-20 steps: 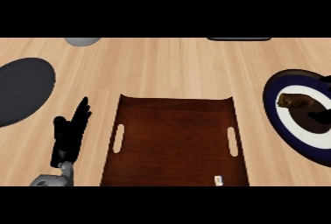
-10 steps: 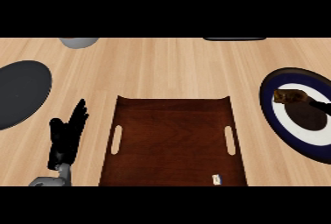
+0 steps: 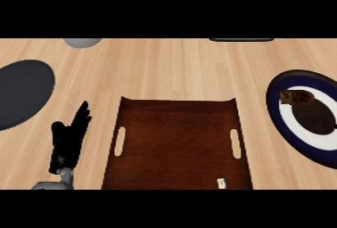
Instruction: Pick the sweet potato from the tray and place it in the plate
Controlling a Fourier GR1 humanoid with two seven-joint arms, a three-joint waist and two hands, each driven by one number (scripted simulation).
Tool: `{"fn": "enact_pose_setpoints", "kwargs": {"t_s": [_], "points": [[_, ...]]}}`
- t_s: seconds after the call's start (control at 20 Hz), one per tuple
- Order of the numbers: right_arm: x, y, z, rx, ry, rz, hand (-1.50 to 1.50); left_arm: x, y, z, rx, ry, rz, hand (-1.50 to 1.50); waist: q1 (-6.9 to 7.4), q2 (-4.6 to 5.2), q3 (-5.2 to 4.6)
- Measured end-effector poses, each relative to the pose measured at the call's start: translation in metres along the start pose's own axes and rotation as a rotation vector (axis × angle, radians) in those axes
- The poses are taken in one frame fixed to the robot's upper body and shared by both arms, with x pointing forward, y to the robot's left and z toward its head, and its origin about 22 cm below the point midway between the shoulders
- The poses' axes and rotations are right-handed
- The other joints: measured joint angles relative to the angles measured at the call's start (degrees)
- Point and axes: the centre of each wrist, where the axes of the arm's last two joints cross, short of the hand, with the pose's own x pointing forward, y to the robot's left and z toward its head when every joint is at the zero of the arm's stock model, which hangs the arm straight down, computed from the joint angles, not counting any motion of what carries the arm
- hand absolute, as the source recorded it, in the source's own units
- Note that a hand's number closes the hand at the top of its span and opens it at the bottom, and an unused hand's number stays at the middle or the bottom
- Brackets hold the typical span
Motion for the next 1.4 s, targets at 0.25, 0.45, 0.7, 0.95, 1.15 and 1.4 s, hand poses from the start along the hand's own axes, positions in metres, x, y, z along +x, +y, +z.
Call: {"fn": "enact_pose_setpoints", "kwargs": {"t_s": [0.25,0.45,0.7,0.95,1.15,1.4], "points": [[-0.013,0.004,0.006,0.016,-0.036,-0.018,-1.5,-0.001,0.001,-0.003,-0.005,0.001,0.002,0.0,0.19,0.06,0.01],[-0.022,0.006,0.012,0.009,-0.035,-0.002,-1.5,0.004,0.0,-0.004,-0.006,-0.001,-0.004,0.0,0.25,0.06,0.0],[-0.027,0.017,0.008,-0.019,0.004,0.055,-1.5,0.006,0.0,-0.007,-0.004,-0.003,-0.003,0.0,0.36,0.09,0.0],[-0.03,0.017,0.008,-0.041,0.023,0.083,-1.5,0.01,-0.004,-0.012,-0.004,-0.005,-0.005,0.0,0.29,0.08,0.01],[-0.039,0.005,0.012,-0.065,0.044,0.116,-1.5,0.009,-0.008,-0.003,-0.002,-0.008,-0.007,0.0,0.39,0.1,0.04],[-0.046,-0.012,0.019,-0.084,0.066,0.149,-1.5,0.006,-0.008,0.002,-0.007,-0.005,-0.009,0.0,0.35,0.09,0.02]]}}
